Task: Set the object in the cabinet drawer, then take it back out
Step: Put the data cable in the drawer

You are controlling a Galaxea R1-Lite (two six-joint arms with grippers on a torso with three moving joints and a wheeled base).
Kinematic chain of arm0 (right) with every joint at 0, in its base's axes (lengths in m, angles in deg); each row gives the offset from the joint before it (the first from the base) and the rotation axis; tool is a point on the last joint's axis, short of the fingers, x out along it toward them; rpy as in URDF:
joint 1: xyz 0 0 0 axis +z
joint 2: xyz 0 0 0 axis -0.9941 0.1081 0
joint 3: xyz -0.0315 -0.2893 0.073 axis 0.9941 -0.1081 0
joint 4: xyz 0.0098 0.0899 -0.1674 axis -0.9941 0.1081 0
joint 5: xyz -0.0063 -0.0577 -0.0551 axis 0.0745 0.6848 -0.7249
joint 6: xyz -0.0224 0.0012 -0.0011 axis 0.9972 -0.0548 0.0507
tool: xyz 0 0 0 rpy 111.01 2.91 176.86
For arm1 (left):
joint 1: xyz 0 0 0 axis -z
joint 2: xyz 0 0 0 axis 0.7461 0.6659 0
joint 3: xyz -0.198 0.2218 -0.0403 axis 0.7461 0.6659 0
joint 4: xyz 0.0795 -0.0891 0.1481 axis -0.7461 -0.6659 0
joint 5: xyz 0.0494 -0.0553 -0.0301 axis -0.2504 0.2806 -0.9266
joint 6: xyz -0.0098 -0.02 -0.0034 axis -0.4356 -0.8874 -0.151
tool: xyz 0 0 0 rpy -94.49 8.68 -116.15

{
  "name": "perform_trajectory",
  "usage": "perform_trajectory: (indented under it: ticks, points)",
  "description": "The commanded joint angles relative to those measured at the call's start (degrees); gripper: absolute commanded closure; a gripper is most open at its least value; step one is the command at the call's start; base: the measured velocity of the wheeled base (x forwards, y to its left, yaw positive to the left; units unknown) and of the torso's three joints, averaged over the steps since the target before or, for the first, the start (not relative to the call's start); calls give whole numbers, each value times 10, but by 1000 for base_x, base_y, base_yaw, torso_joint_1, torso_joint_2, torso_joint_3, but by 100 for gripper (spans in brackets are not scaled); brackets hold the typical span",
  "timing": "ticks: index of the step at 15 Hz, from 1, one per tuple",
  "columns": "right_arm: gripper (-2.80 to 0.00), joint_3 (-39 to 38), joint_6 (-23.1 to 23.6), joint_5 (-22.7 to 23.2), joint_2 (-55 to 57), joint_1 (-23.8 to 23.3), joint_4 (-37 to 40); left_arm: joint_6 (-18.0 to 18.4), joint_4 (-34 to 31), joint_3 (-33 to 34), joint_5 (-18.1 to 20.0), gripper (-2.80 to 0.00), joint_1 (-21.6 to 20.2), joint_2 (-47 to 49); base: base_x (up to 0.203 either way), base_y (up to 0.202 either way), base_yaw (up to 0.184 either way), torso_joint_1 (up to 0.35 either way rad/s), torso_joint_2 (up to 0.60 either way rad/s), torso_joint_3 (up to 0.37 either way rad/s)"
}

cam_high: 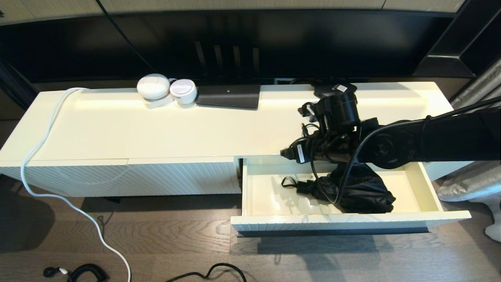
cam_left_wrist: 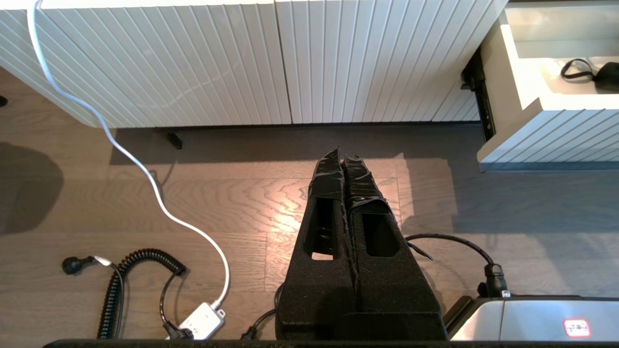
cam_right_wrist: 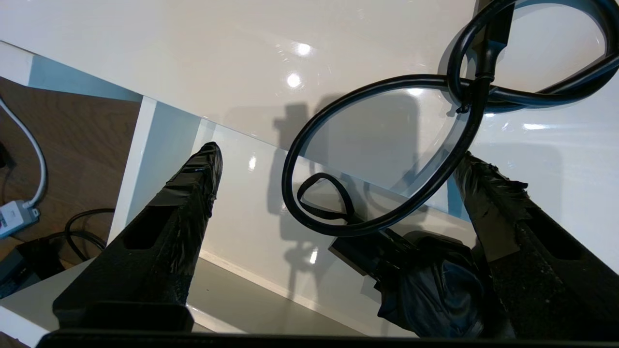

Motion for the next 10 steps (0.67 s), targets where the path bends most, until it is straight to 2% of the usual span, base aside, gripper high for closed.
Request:
perform_trajectory:
  ticks: [1, 7, 8, 10]
  points:
    - [-280, 0, 0, -1, 2, 0, 0, 0, 0, 0, 0, 0, 0, 0, 0, 0, 0, 0, 0, 0]
    - [-280, -2, 0, -2, 7, -2, -2, 0, 0, 1, 0, 0, 0, 0, 0, 0, 0, 0, 0, 0]
    - [0, 0, 0, -3, 8, -2, -1, 0, 0, 1, 0, 0, 0, 0, 0, 0, 0, 0, 0, 0]
    - [0, 1, 0, -9, 9, -2, 0, 0, 0, 1, -1, 0, 0, 0, 0, 0, 0, 0, 0, 0]
